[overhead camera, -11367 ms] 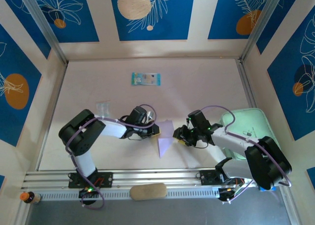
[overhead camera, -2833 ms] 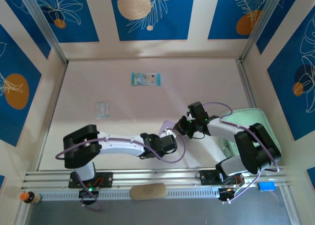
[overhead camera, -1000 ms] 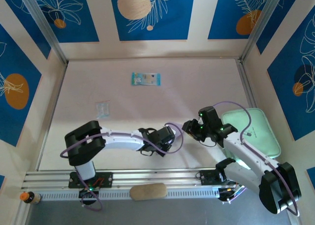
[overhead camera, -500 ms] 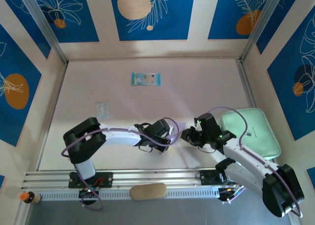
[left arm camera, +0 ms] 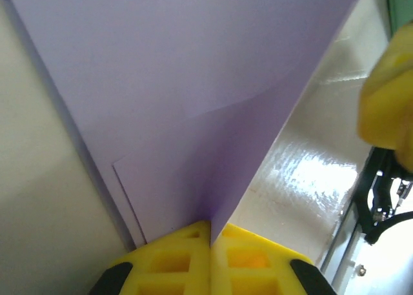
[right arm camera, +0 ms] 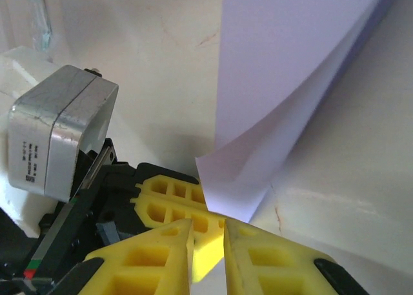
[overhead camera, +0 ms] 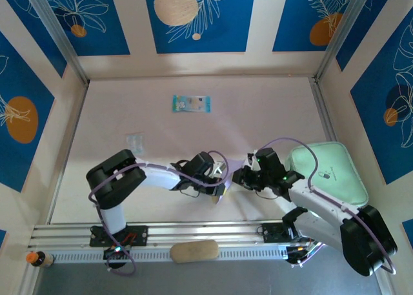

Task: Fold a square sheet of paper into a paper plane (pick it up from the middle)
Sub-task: Perform the fifth fold on the wing at the bottom-center of the table.

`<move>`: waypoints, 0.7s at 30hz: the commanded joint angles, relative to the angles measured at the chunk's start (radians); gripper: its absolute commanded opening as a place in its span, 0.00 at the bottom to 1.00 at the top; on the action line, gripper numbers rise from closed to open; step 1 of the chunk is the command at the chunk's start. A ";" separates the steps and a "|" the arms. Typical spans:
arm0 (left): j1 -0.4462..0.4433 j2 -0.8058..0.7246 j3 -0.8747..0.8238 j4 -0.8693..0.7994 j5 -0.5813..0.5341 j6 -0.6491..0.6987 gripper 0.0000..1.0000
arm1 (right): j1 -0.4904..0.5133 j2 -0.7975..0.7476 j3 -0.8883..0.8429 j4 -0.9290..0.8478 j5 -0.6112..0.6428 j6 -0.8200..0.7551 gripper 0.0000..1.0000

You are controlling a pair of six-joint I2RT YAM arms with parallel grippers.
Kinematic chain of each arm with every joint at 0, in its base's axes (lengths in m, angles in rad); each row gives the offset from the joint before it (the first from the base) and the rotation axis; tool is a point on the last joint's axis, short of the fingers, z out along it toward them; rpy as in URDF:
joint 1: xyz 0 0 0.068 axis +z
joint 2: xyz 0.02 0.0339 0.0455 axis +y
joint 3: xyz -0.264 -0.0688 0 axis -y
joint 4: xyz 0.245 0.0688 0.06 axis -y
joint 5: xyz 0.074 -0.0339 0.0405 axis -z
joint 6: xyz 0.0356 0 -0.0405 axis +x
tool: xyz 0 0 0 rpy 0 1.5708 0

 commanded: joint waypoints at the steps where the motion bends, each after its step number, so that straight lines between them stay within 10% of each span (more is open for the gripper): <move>1: 0.018 0.020 -0.026 0.074 0.079 -0.056 0.00 | 0.005 0.034 0.013 0.040 -0.046 -0.037 0.18; 21: 0.067 0.081 -0.145 0.388 0.146 -0.280 0.00 | -0.041 0.255 0.090 0.134 -0.097 -0.071 0.16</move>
